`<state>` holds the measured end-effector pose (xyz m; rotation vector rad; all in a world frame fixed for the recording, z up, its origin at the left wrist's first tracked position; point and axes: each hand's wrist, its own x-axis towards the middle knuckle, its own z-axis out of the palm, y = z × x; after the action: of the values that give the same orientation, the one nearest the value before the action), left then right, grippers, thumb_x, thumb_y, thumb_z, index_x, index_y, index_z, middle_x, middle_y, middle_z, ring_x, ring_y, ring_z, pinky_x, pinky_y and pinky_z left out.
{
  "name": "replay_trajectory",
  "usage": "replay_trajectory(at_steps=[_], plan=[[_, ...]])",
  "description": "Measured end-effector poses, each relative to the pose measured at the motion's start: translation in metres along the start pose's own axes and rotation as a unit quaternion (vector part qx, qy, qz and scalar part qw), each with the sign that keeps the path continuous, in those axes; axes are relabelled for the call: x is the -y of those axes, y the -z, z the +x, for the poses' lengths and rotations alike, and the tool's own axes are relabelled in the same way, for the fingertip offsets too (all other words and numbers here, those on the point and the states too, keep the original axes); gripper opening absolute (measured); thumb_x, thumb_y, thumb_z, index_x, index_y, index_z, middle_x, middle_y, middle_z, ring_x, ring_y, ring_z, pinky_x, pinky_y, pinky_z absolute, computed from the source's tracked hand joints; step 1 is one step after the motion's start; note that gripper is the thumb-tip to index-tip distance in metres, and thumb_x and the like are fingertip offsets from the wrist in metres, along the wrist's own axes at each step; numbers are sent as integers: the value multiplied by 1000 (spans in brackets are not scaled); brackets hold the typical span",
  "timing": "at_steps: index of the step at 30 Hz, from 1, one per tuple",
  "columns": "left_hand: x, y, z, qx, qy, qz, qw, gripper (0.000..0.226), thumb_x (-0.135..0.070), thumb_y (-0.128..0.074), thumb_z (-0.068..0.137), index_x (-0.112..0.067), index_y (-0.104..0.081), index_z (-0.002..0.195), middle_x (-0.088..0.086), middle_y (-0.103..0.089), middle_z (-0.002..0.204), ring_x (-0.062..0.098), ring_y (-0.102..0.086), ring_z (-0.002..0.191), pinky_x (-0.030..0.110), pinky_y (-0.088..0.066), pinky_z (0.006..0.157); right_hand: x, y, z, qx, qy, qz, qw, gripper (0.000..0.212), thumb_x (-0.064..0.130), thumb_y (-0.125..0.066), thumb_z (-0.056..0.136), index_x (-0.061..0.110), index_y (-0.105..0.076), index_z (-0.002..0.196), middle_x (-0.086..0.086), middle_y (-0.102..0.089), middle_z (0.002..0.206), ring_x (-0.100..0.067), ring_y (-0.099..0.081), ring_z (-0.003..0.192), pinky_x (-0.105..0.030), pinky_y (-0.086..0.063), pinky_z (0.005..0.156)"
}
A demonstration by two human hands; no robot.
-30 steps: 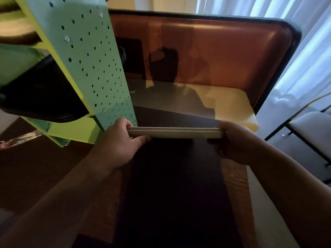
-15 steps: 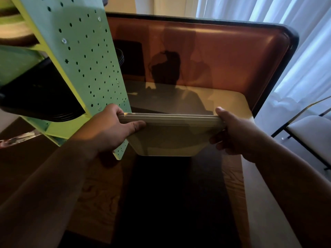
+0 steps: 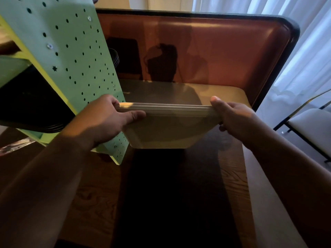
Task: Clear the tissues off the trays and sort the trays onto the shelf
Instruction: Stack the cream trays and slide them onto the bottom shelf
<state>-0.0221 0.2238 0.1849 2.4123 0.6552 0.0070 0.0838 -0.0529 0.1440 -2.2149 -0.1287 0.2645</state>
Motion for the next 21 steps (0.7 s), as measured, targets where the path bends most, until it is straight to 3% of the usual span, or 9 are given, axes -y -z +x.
replay_trajectory(at_steps=[3, 5, 8, 12, 15, 18, 21], plan=[[3, 10, 13, 31, 8, -11, 999, 91, -75, -64, 56, -11, -52, 120, 8, -60, 100, 24, -57, 88, 35, -46, 70, 11, 5, 6, -29, 25, -63, 997, 68, 73, -43, 92, 12, -74, 87, -6, -66, 74, -24, -64, 74, -41, -50, 72], [4, 12, 17, 70, 15, -40, 997, 100, -82, -62, 44, -12, -54, 116, 12, -63, 101, 26, -58, 86, 39, -49, 74, 14, 5, 9, -28, 25, -80, 996, 68, 71, -41, 94, 12, -74, 88, -6, -68, 78, -24, -66, 79, -43, -54, 78], [5, 8, 19, 91, 19, -62, 994, 89, -76, -62, 49, -15, -53, 113, 12, -63, 99, 25, -60, 86, 38, -50, 73, 10, 1, 10, -49, 25, -93, 994, 68, 73, -38, 94, 14, -73, 87, -5, -71, 83, -23, -67, 83, -45, -56, 83], [11, -3, 18, 61, -2, -48, 997, 76, -73, -57, 60, -19, -47, 113, 6, -59, 95, 21, -59, 84, 37, -51, 69, -1, -10, 5, -84, 53, -86, 991, 70, 74, -28, 95, 17, -68, 85, -4, -66, 82, -22, -63, 79, -43, -52, 73], [20, -11, 15, 23, -29, -4, 999, 64, -66, -67, 72, -22, -46, 113, 2, -58, 96, 18, -58, 82, 32, -45, 62, -11, -17, 1, -126, 93, -104, 982, 67, 70, -23, 99, 20, -64, 85, -3, -57, 90, -14, -54, 81, -34, -41, 67], [27, -22, 9, -37, -86, 7, 996, 54, -50, -80, 72, -21, -50, 106, -1, -58, 90, 16, -56, 77, 29, -39, 57, -18, -22, -4, -163, 160, -83, 970, 60, 64, -28, 101, 20, -57, 71, 2, -51, 79, -13, -49, 77, -28, -34, 61], [32, -29, 4, -50, -107, -81, 990, 53, -40, -83, 68, -19, -50, 105, -6, -59, 88, 9, -58, 77, 26, -43, 58, -23, -24, -8, -143, 207, -15, 968, 54, 63, -36, 99, 20, -53, 71, 4, -52, 70, -12, -50, 64, -29, -35, 55]])
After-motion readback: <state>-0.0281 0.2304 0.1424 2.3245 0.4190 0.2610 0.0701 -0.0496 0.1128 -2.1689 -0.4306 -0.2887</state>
